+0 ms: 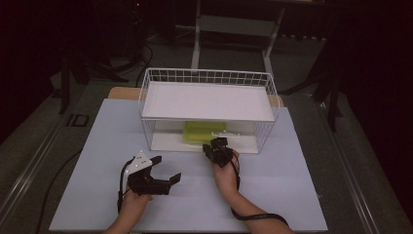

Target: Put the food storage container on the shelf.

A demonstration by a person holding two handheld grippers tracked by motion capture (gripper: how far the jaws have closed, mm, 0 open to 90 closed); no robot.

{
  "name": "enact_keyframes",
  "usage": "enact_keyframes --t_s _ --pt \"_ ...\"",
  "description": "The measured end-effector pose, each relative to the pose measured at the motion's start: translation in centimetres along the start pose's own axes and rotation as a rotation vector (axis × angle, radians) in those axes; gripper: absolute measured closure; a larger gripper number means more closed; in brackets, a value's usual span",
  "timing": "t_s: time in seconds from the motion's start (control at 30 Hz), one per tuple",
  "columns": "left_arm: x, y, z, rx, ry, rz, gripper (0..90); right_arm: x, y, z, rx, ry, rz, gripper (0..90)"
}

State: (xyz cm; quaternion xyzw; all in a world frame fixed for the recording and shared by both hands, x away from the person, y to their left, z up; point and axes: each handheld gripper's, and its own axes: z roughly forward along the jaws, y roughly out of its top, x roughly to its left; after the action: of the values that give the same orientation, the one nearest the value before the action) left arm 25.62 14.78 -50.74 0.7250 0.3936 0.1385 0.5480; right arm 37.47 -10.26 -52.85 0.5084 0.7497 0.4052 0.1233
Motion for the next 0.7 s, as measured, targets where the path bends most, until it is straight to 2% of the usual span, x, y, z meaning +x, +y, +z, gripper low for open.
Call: enact_keyframes --t_s 0.33,0.57,0.6,0.7 --pt "0.0 0.0 -0.1 0.0 0.004 -0.005 1.3 -0.6 1.2 1.0 -0.009 -0.018 0.009 89.9" --pt "0.0 0.0 -0.1 0.0 0.001 -0.011 1.3 -0.9 1.9 1.0 -0.012 -0.025 0.063 89.8" --pt "0.0 0.0 -0.1 0.0 0.003 -0.011 1.3 -1.1 2.0 1.0 -0.023 -0.025 0.051 89.8" --pt "-0.1 0.0 -0.1 -0.002 0.005 -0.009 1.3 -1.2 2.1 1.2 -0.016 -0.017 0.057 89.8"
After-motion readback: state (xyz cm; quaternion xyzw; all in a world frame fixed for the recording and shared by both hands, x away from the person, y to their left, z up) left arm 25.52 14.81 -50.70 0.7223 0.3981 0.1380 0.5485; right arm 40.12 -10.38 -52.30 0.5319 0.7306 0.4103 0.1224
